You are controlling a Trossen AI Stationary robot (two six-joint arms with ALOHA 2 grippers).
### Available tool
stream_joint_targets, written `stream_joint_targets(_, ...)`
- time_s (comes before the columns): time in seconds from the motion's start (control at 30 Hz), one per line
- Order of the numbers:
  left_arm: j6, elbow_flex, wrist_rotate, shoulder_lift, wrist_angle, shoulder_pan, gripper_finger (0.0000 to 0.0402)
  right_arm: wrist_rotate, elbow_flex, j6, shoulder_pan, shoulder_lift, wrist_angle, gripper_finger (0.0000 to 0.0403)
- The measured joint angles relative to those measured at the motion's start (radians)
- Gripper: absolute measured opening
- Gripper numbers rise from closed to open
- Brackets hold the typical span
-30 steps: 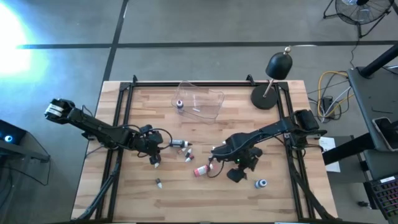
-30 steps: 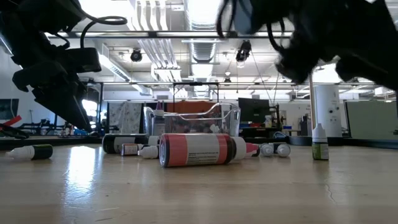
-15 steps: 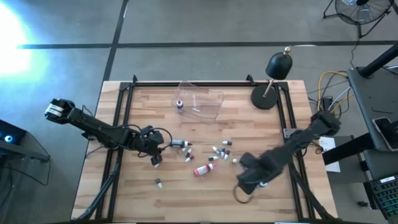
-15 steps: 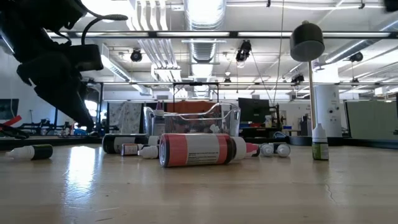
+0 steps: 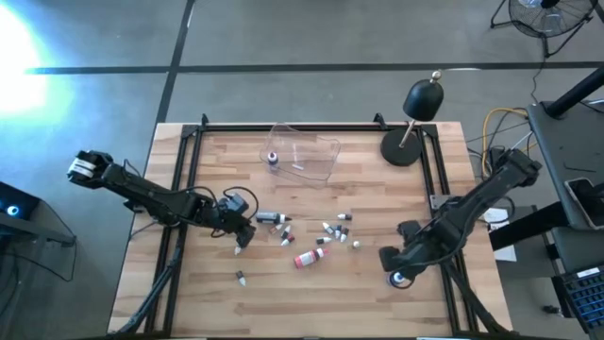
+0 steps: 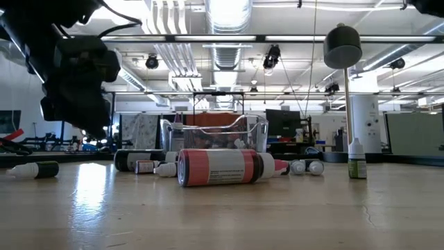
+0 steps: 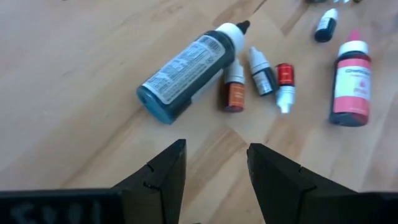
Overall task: Pick & Place food coloring
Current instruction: Put the large blue food coloring bottle into the transparent bin
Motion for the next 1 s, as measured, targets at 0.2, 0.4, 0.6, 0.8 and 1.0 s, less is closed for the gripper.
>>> stream_joint_targets(0.2,-0.050,0.012,0.002,0.000,0.000,0.000,0.0147,-0.093,-0.100,0.021,0.033,0.001,0.124,0.0257)
stream_joint_targets(0.4,-0.070,0.012,0.002,0.000,0.000,0.000,0.0147,-0.008,-0.132,0.039,0.044,0.021,0.214,0.0264)
stream_joint_targets(0.6,-0.061,0.023,-0.002,0.000,-0.001,0.000,0.0147,0.017,-0.133,0.038,0.044,0.042,0.164,0.0264)
stream_joint_targets(0.8,-0.060,0.031,-0.004,0.000,0.000,0.000,0.0147,0.070,-0.123,0.038,0.044,0.044,0.152,0.0265)
stream_joint_targets(1.0,-0.060,0.030,-0.004,0.000,0.000,0.000,0.0147,0.050,-0.077,0.038,0.044,0.044,0.148,0.0261)
